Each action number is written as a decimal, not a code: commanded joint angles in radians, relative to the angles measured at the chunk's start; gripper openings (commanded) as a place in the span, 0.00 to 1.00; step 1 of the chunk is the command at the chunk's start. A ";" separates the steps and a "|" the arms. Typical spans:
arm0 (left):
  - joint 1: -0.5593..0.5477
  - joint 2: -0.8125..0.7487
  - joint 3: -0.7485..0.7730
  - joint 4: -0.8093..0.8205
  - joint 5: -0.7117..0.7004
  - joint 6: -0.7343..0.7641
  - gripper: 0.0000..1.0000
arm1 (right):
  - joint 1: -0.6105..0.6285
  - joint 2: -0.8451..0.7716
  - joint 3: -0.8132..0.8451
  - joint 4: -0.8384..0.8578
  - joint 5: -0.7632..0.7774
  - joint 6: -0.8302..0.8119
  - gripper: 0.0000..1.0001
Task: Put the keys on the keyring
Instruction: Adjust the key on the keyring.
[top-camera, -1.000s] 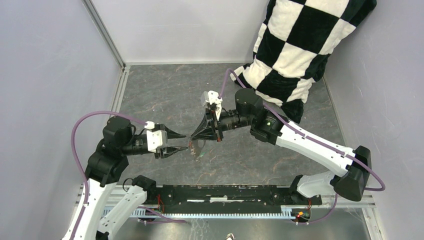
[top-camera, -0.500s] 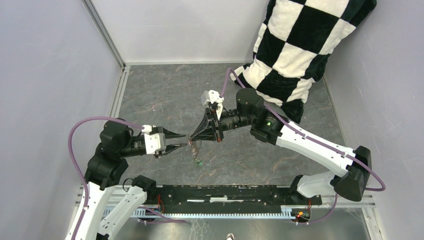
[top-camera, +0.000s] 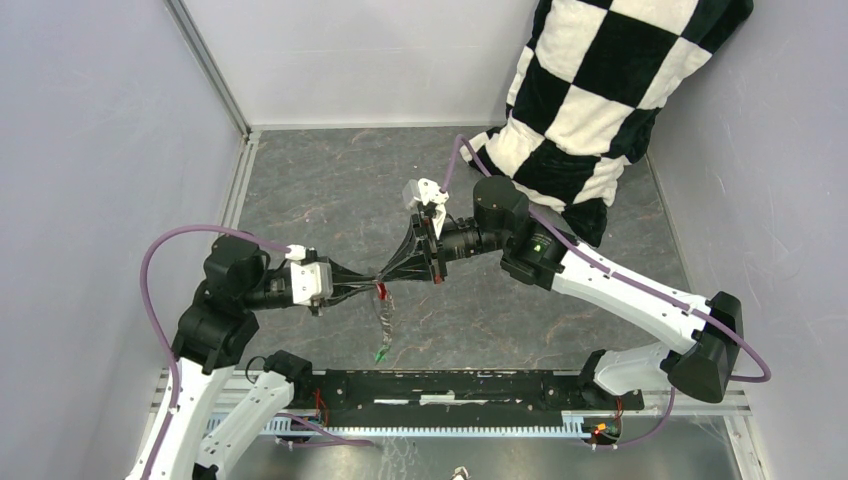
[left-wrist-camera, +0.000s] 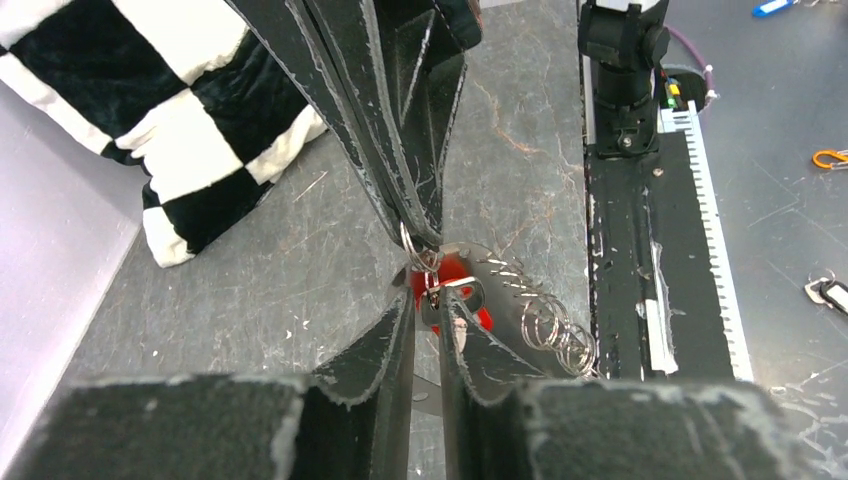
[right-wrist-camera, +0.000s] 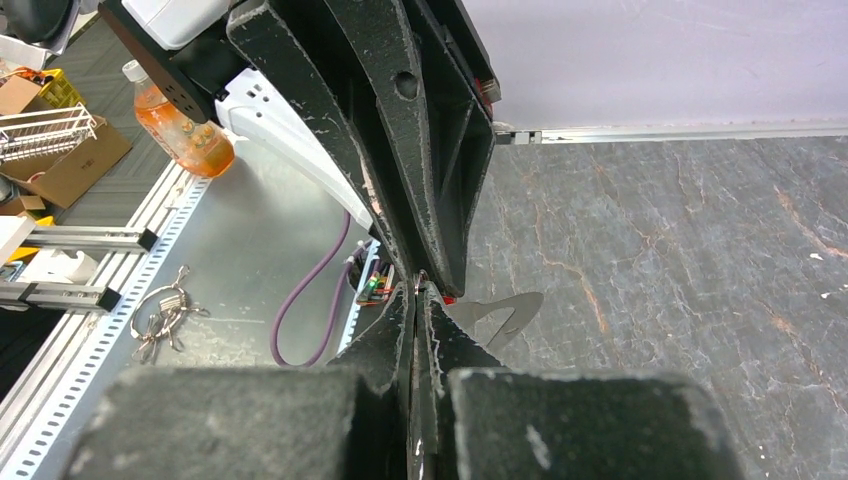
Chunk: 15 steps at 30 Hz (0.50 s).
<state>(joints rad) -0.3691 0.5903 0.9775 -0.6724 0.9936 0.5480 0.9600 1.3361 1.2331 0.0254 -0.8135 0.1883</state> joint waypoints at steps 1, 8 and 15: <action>-0.002 -0.014 0.002 0.088 -0.006 -0.092 0.19 | 0.003 -0.030 -0.001 0.068 -0.019 0.017 0.00; -0.003 -0.034 -0.026 0.142 -0.011 -0.140 0.02 | 0.004 -0.034 -0.024 0.114 -0.005 0.048 0.01; -0.002 -0.055 -0.034 0.094 0.000 -0.056 0.02 | 0.003 -0.092 -0.156 0.374 0.063 0.187 0.00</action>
<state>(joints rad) -0.3691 0.5503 0.9463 -0.5900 0.9882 0.4667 0.9600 1.3037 1.1286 0.1841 -0.7979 0.2779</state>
